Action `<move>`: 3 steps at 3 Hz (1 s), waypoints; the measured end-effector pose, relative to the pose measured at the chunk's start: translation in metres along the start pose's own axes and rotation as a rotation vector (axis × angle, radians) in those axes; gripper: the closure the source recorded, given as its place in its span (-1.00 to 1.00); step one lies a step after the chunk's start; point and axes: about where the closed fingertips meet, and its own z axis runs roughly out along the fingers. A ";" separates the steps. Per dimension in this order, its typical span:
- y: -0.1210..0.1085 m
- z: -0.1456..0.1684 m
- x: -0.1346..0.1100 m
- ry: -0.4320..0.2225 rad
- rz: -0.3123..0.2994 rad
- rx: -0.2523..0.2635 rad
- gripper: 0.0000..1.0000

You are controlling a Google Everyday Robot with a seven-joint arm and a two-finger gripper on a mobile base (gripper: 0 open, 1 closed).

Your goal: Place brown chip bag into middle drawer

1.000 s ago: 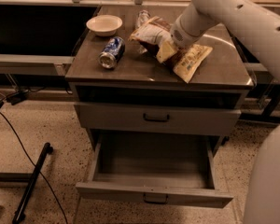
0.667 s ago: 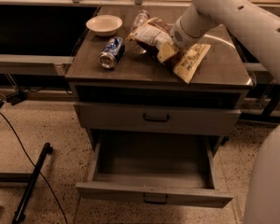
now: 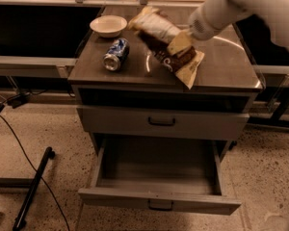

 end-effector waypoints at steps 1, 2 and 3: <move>-0.022 -0.082 0.029 -0.100 0.012 0.003 -0.18; -0.016 -0.129 0.072 -0.079 0.021 -0.016 -0.20; 0.012 -0.133 0.099 0.017 -0.062 -0.052 -0.55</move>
Offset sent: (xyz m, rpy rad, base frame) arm -0.1680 -0.1471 0.0457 0.0587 0.0351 0.0094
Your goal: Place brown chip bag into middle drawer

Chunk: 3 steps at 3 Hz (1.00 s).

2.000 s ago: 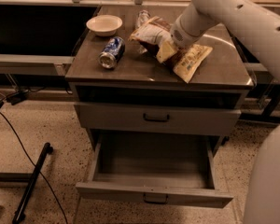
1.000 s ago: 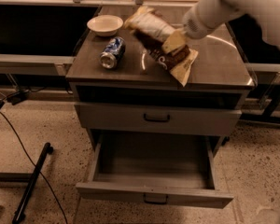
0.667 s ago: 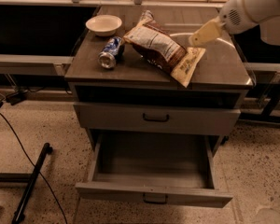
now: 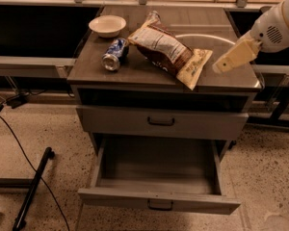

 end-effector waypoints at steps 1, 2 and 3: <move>0.010 0.014 -0.007 0.086 -0.139 -0.008 -0.98; 0.010 0.036 -0.036 0.114 -0.246 -0.014 -1.00; 0.008 0.064 -0.063 0.126 -0.306 -0.004 -1.00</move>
Offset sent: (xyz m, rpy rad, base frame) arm 0.0575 0.0727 -0.0006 -0.2720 -0.0485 0.2894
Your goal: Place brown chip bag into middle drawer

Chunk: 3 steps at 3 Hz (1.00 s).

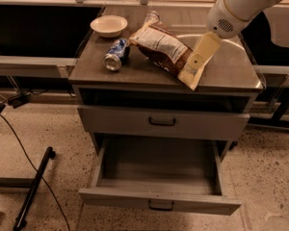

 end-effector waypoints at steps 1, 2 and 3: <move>-0.015 0.032 -0.006 -0.014 0.032 0.002 -1.00; -0.029 0.064 -0.009 -0.008 0.070 0.001 -0.65; -0.039 0.086 -0.017 -0.008 0.095 -0.009 -0.19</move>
Offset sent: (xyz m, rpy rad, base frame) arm 0.0852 0.0186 -0.0646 0.0486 0.0301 -0.1062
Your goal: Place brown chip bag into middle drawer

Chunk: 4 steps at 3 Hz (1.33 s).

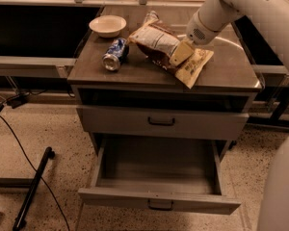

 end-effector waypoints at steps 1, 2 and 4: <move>0.000 0.011 -0.012 -0.024 0.015 -0.038 0.26; 0.004 0.000 -0.019 -0.106 0.025 -0.087 0.74; 0.002 -0.060 0.014 -0.248 0.089 -0.115 1.00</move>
Offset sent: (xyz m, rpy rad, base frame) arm -0.0071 0.0103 0.0360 0.2630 0.0054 0.0734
